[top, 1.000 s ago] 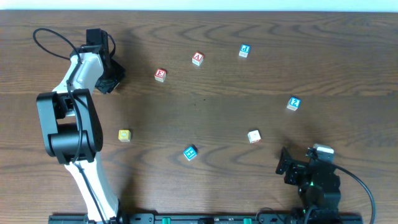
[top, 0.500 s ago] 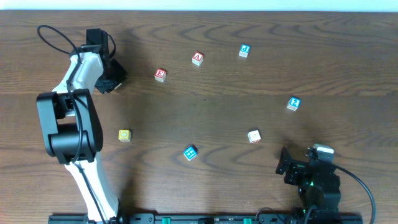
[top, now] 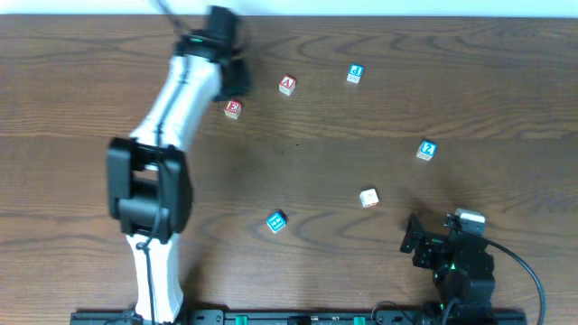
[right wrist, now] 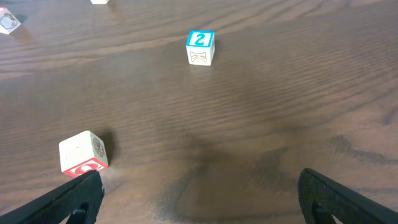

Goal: Spell out Ai2
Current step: 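Carry the I block with the left gripper toward the table center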

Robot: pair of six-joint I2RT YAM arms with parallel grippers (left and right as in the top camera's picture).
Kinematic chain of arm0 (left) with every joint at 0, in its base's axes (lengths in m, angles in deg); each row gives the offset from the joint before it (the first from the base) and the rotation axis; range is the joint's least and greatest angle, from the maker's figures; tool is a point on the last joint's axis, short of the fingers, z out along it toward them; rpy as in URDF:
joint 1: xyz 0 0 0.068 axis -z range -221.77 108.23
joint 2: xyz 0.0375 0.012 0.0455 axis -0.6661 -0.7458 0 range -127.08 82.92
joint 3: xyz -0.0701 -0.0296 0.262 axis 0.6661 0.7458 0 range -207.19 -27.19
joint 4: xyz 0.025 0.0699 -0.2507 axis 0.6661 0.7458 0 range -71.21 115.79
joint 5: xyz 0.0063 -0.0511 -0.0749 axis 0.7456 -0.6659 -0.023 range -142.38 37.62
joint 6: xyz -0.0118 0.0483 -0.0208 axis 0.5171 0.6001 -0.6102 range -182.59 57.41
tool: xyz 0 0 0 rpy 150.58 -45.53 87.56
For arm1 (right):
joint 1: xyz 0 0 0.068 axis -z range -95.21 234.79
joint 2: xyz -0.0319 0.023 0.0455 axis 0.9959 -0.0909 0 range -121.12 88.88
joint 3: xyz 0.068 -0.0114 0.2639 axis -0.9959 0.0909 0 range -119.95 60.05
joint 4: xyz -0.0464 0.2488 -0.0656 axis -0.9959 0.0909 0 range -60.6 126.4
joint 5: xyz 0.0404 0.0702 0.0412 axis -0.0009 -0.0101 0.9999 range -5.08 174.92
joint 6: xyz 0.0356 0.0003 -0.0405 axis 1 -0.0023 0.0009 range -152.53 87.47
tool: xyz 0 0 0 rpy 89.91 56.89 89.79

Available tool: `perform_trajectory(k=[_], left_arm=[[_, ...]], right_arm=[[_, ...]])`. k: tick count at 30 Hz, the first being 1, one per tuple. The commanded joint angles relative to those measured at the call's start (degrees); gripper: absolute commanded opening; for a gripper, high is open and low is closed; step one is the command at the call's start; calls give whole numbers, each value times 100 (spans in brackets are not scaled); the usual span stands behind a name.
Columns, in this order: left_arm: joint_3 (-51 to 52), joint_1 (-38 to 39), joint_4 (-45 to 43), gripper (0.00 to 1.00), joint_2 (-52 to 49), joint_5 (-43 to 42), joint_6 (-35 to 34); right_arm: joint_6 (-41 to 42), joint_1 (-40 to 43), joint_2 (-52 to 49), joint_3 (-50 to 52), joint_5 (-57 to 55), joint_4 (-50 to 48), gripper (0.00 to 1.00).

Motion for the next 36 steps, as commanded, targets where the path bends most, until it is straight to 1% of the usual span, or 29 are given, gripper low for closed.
perform_trajectory(k=[1, 6, 11, 14, 18, 25, 31, 36], left_arm=[[-57, 455, 42, 6, 131, 127, 273], [-57, 999, -22, 6, 2, 105, 435], [-55, 1279, 74, 6, -260, 85, 1226], [-55, 1300, 166, 6, -369, 48, 1292], [-55, 1298, 260, 6, -601, -691, 1639], [-55, 1360, 286, 6, -946, -785, 1668], [-55, 1366, 289, 6, -962, -780, 1222], [-57, 1440, 334, 6, -962, -778, 1047]], right_arm=[[-79, 33, 31, 22, 20, 13, 99], [-79, 33, 31, 22, 20, 13, 99], [-79, 33, 31, 22, 20, 13, 99], [-79, 33, 31, 22, 20, 13, 99], [-79, 33, 31, 22, 20, 13, 99], [-79, 33, 31, 22, 20, 13, 99], [-79, 33, 31, 22, 20, 13, 99], [-79, 31, 31, 22, 20, 13, 99]])
